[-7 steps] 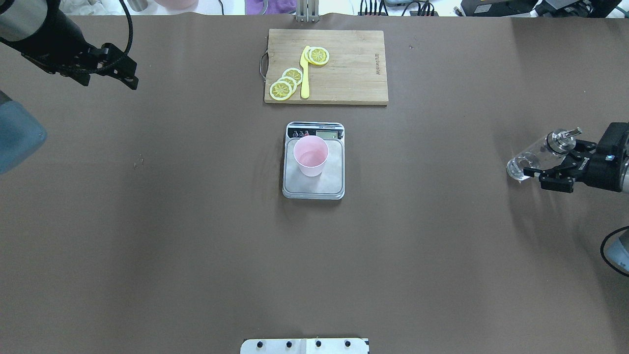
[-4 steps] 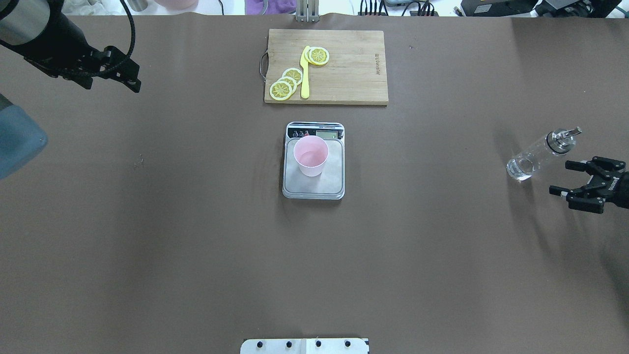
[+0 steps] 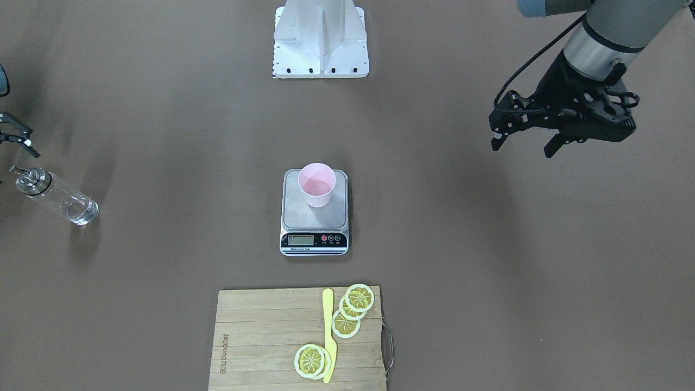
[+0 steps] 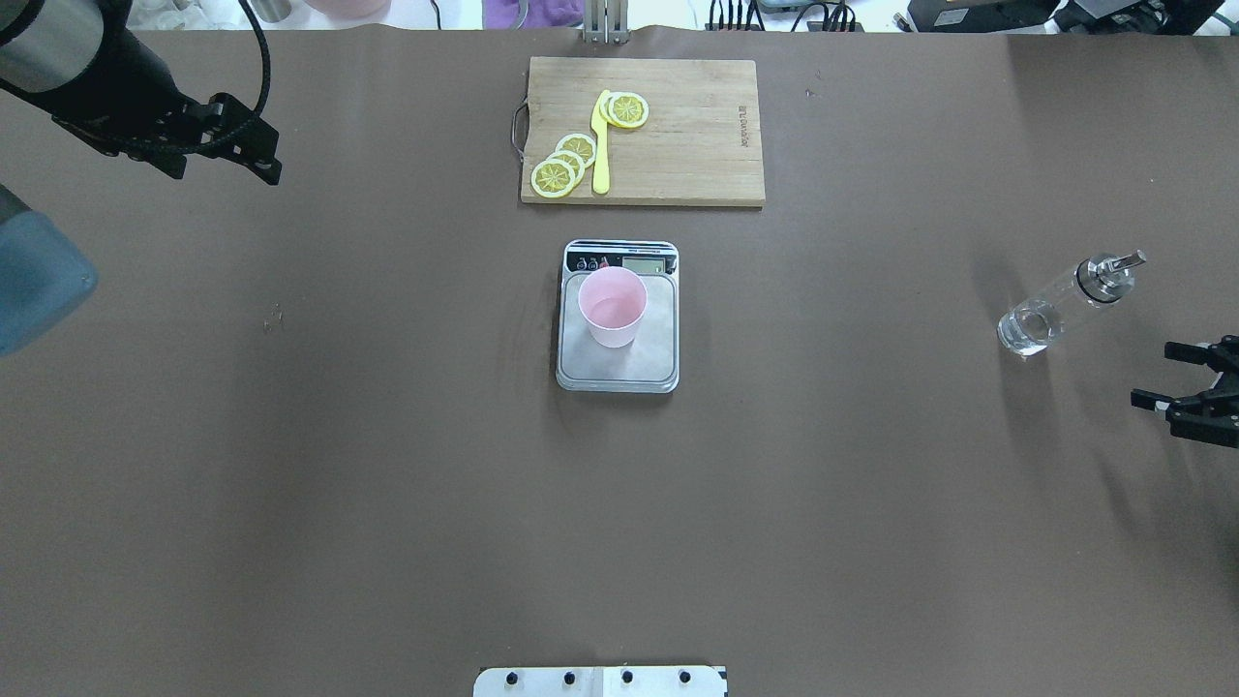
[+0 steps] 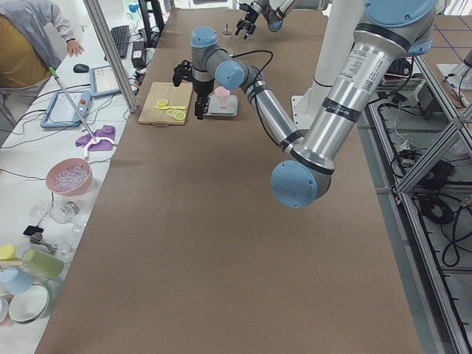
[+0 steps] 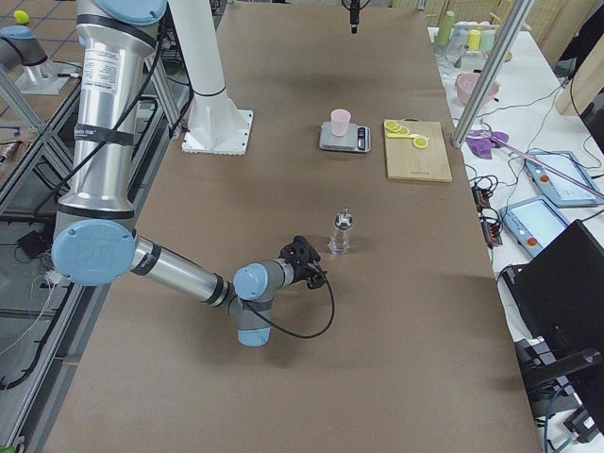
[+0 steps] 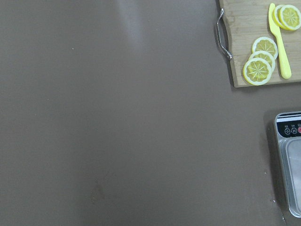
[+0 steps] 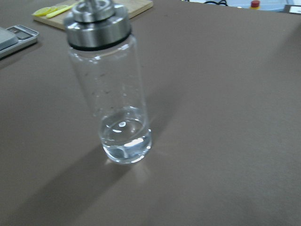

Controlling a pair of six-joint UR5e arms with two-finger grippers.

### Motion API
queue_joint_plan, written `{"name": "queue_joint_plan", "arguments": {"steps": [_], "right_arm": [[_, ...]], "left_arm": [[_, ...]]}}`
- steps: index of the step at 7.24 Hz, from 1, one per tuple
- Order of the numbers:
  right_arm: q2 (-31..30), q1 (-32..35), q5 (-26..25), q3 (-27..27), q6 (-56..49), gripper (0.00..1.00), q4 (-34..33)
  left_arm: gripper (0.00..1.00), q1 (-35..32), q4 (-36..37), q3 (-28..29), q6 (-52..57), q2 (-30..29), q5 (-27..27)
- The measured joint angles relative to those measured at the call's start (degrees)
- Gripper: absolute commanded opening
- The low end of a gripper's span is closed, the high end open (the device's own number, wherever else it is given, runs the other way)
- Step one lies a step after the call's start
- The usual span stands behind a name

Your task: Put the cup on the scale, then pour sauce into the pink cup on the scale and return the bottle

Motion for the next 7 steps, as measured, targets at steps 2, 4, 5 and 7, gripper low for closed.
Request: {"name": "queue_joint_plan", "arguments": {"steps": [2, 4, 5, 7], "right_arm": [[0.6, 4.45, 0.72, -2.37, 1.77, 0.99, -4.02], [3.29, 9.91, 5.39, -2.52, 2.77, 0.99, -11.96], [5.3, 13.73, 9.84, -2.44, 2.62, 1.0, -16.7], [7.72, 19.13, 15.23, -2.24, 2.12, 1.0, -23.47]], "left_arm": [[0.97, 0.18, -0.03, -0.01, -0.38, 0.04, -0.06], [0.97, 0.38, -0.09, 0.06, -0.44, 0.16, -0.11], [0.97, 0.45, -0.11, 0.19, -0.41, 0.27, -0.05], [0.97, 0.5, -0.14, 0.52, 0.22, 0.89, 0.14]]}}
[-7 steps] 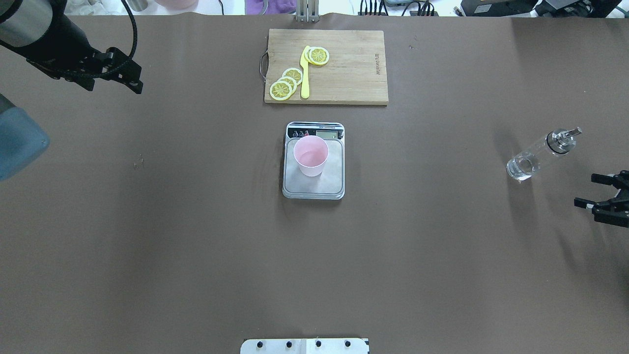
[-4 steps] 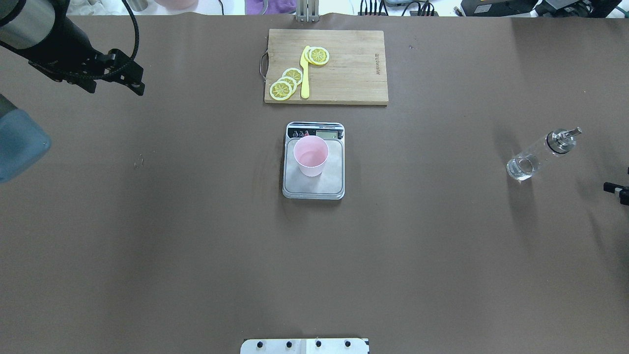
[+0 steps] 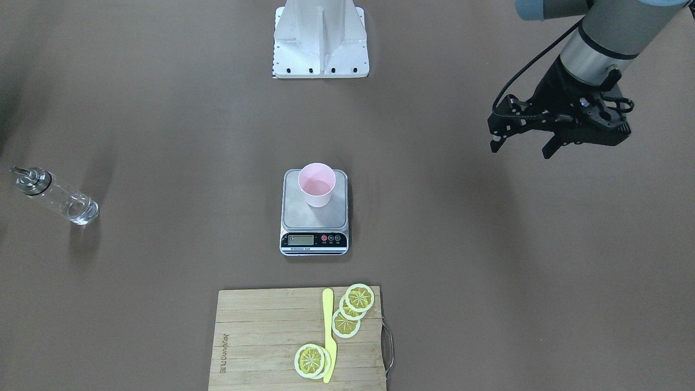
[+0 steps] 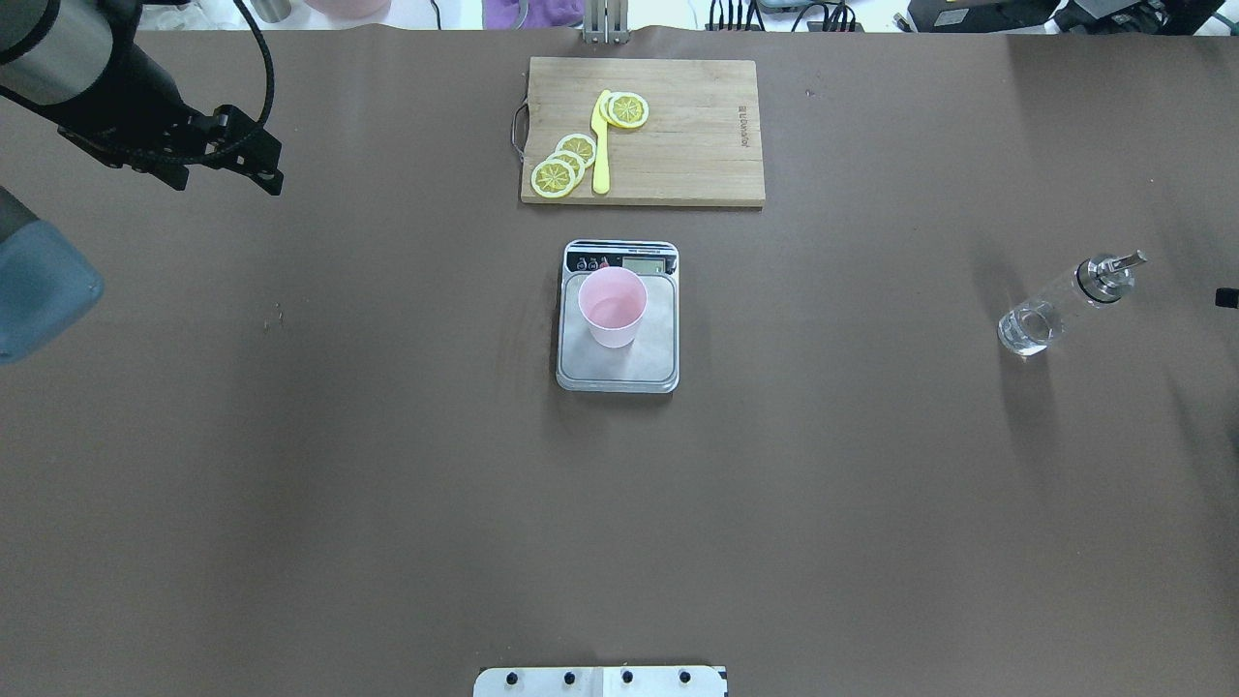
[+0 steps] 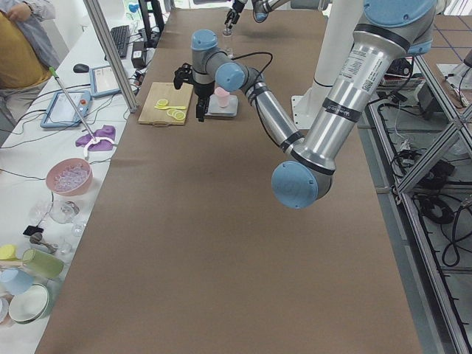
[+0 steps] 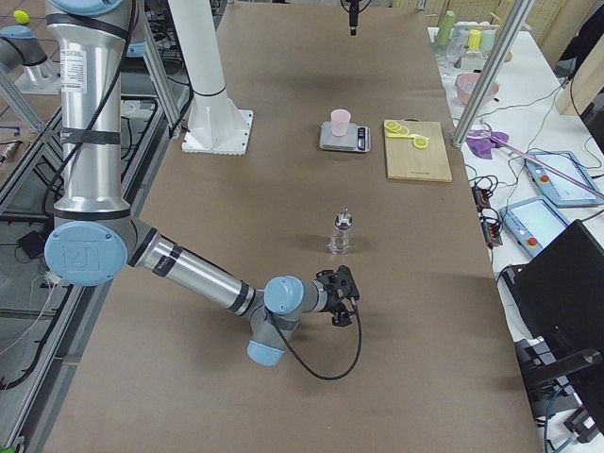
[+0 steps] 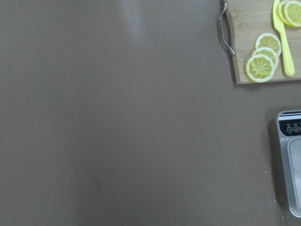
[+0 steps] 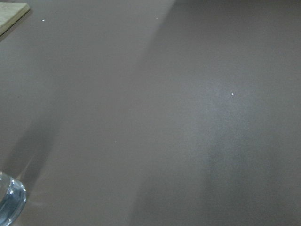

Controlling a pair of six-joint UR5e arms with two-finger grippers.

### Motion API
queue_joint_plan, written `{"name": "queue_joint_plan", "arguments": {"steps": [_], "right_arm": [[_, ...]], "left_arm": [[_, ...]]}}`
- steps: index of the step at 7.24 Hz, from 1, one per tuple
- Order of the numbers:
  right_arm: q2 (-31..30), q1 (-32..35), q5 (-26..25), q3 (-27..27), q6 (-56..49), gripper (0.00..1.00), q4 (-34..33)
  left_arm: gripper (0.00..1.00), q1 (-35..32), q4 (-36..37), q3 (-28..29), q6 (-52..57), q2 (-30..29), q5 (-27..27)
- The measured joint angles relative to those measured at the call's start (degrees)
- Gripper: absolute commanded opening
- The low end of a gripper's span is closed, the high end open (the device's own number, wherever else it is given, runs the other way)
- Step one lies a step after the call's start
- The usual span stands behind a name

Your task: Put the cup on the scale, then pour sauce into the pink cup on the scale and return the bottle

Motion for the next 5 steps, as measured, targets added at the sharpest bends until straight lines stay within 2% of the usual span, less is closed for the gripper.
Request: {"name": "queue_joint_plan", "arguments": {"steps": [2, 5], "right_arm": [[1.19, 1.81, 2.38, 0.55, -1.05, 1.0, -6.29], [2.25, 4.43, 6.23, 2.85, -3.49, 1.0, -16.57]], "left_arm": [[0.97, -0.2, -0.11, 0.38, 3.7, 1.83, 0.13], [0.97, -3.88, -0.17, 1.31, 16.0, 6.44, 1.14]]}}
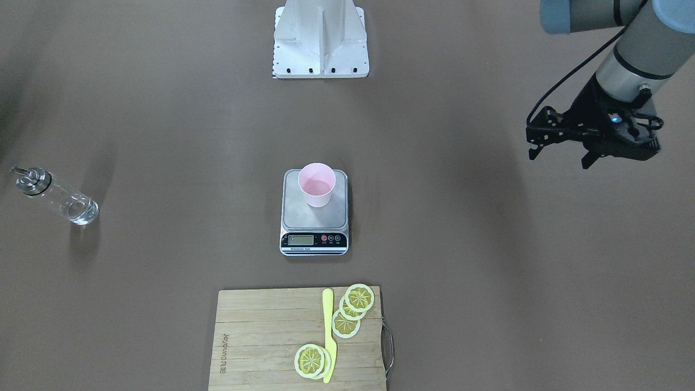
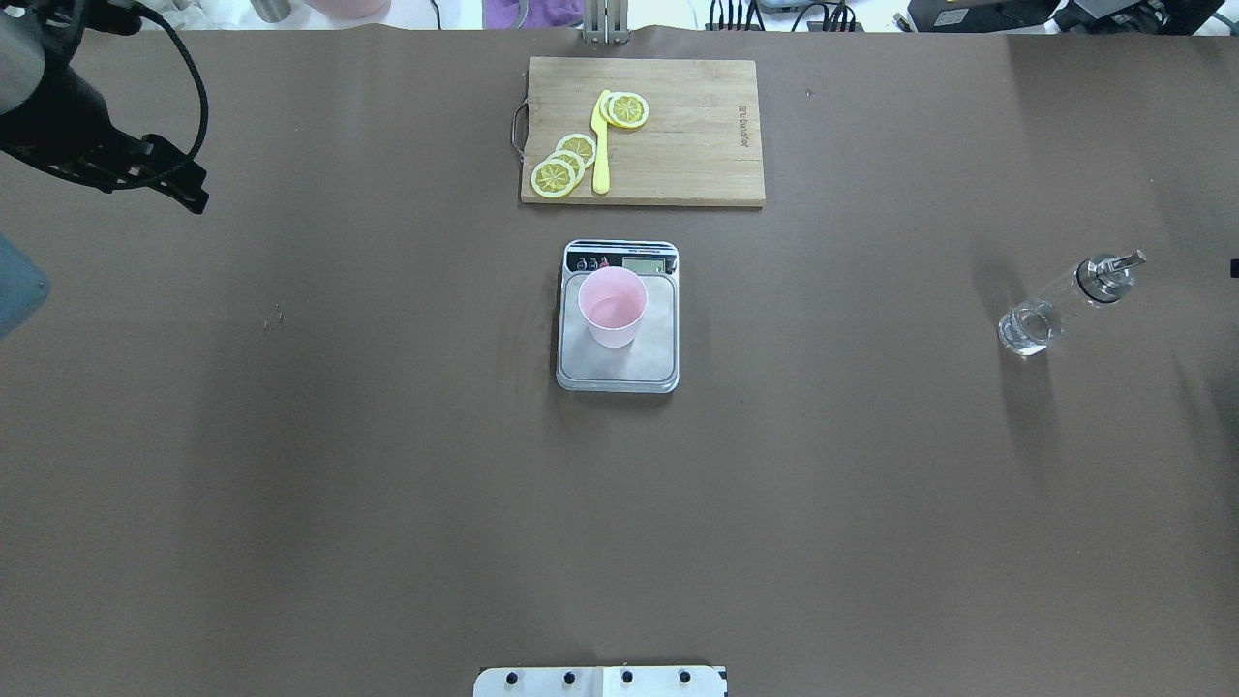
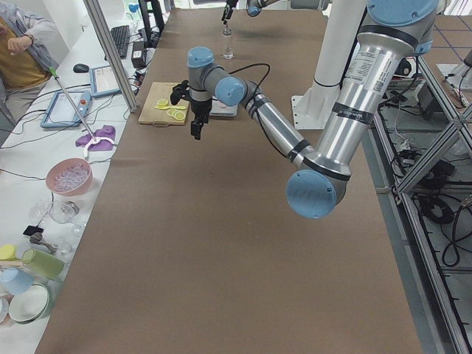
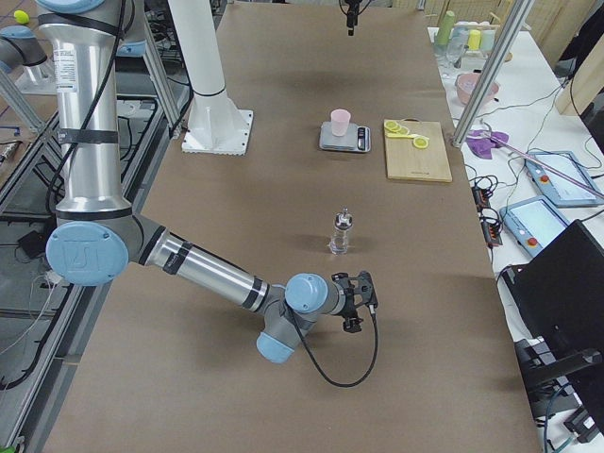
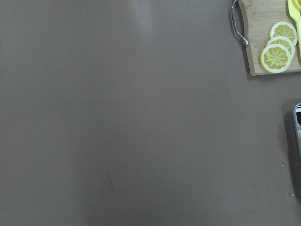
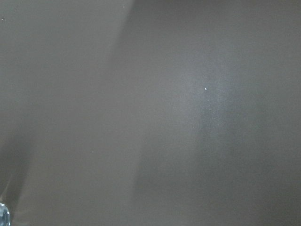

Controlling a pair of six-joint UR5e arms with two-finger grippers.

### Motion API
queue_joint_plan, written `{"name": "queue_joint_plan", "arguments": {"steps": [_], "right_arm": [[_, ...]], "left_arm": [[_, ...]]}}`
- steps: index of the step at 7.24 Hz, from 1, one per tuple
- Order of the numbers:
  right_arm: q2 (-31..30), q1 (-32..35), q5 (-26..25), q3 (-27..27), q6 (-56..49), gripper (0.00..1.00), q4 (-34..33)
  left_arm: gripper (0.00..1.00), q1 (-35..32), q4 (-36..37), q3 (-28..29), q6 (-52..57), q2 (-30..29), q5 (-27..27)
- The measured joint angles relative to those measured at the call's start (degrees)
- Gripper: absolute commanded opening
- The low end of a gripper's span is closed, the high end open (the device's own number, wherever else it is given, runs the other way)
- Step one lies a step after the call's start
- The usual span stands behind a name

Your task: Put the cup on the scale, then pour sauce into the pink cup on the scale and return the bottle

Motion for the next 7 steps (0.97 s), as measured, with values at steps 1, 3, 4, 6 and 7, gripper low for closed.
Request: {"name": "queue_joint_plan", "arguments": {"steps": [1, 3, 4, 6, 7], "right_arm": [[0.45, 0.94, 0.93, 0.55, -3.58, 1.0, -4.7], [1.91, 3.56, 2.95, 2.34, -10.73, 1.0, -16.49], [2.27, 4.4, 3.28, 3.24, -14.69, 1.0, -21.74], [4.09, 5.03, 3.09, 5.62, -23.51, 1.0, -35.2], [5.26, 5.04, 2.74, 7.53, -27.78, 1.0, -42.97]], "left_arm": [[0.97, -1.83, -0.04, 0.47, 4.2, 1.71, 0.09], [0.97, -5.13, -0.08, 2.26, 10.83, 4.71, 0.14], [0.97, -5.91, -0.1, 3.16, 12.02, 5.98, 0.15], [0.97, -6.65, -0.02, 5.21, 12.56, 7.56, 0.01], [0.97, -7.26, 0.03, 5.87, 12.59, 8.48, -0.16]]}}
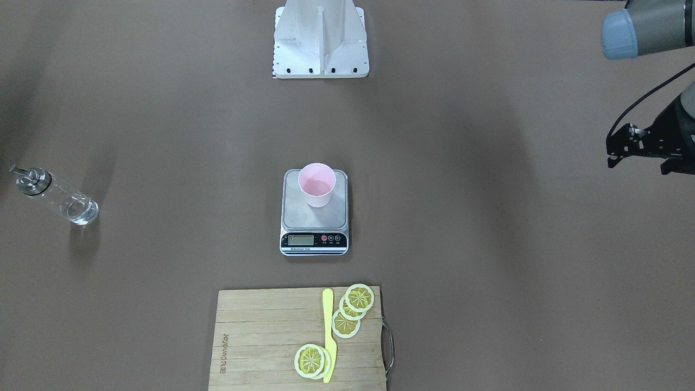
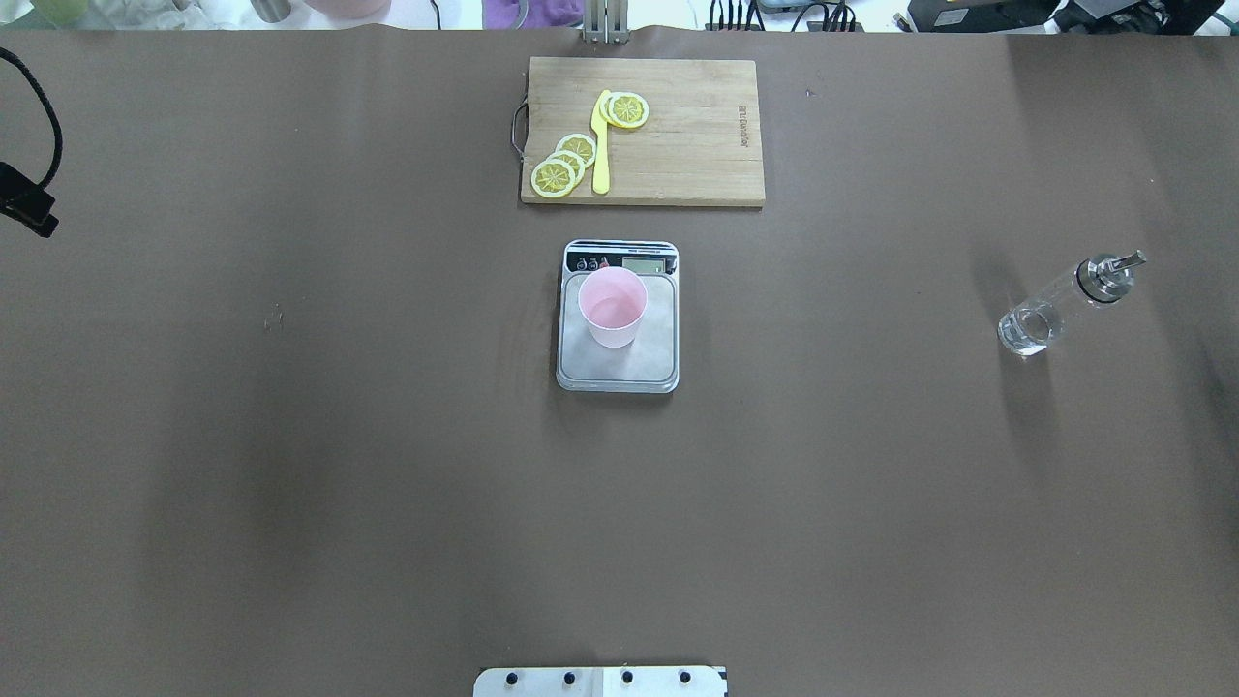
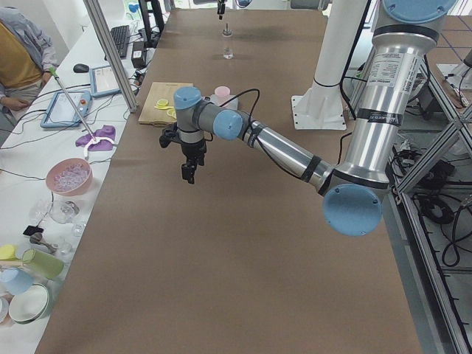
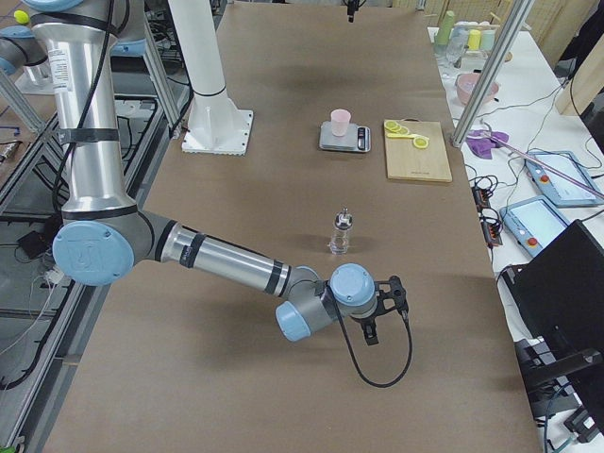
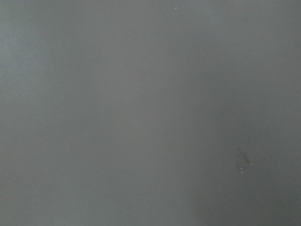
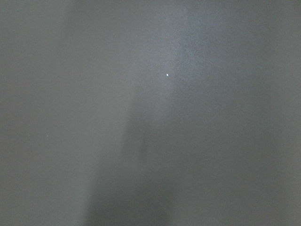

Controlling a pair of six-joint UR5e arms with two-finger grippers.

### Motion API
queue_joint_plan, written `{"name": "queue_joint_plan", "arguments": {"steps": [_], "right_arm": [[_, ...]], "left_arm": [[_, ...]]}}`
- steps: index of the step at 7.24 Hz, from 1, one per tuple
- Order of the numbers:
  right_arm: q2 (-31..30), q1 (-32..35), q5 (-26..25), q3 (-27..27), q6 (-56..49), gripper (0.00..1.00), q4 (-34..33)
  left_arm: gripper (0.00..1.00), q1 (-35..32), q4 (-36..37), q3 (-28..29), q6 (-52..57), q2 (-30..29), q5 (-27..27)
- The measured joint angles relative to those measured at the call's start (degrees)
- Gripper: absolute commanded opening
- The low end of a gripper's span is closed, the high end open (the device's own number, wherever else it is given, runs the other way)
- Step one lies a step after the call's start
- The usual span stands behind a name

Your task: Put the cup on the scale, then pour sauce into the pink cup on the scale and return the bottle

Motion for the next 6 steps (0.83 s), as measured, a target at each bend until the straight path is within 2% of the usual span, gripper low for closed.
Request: {"name": "queue_joint_plan", "arguments": {"steps": [2, 4, 5, 6], "right_arm": [[1.42, -0.34, -2.02, 8.1, -8.93, 1.0, -19.04], [-1.03, 0.02, -5.65, 22.38, -14.68, 1.0, -38.08], [-4.5, 0.44, -6.6, 28.62, -15.92, 1.0, -42.98], [-7.45, 0.73, -6.96, 32.41, -16.17, 1.0, -45.01]], "left_arm": [[0.97, -3.13, -0.18, 1.64, 0.01, 1.58, -1.51], [0.97, -6.8, -0.57, 3.77, 1.26, 2.7, -6.53], [0.97, -8.21, -0.6, 4.88, 3.71, 3.3, -7.64], [0.97, -9.69, -0.76, 6.58, 6.0, 3.63, -8.16]]}}
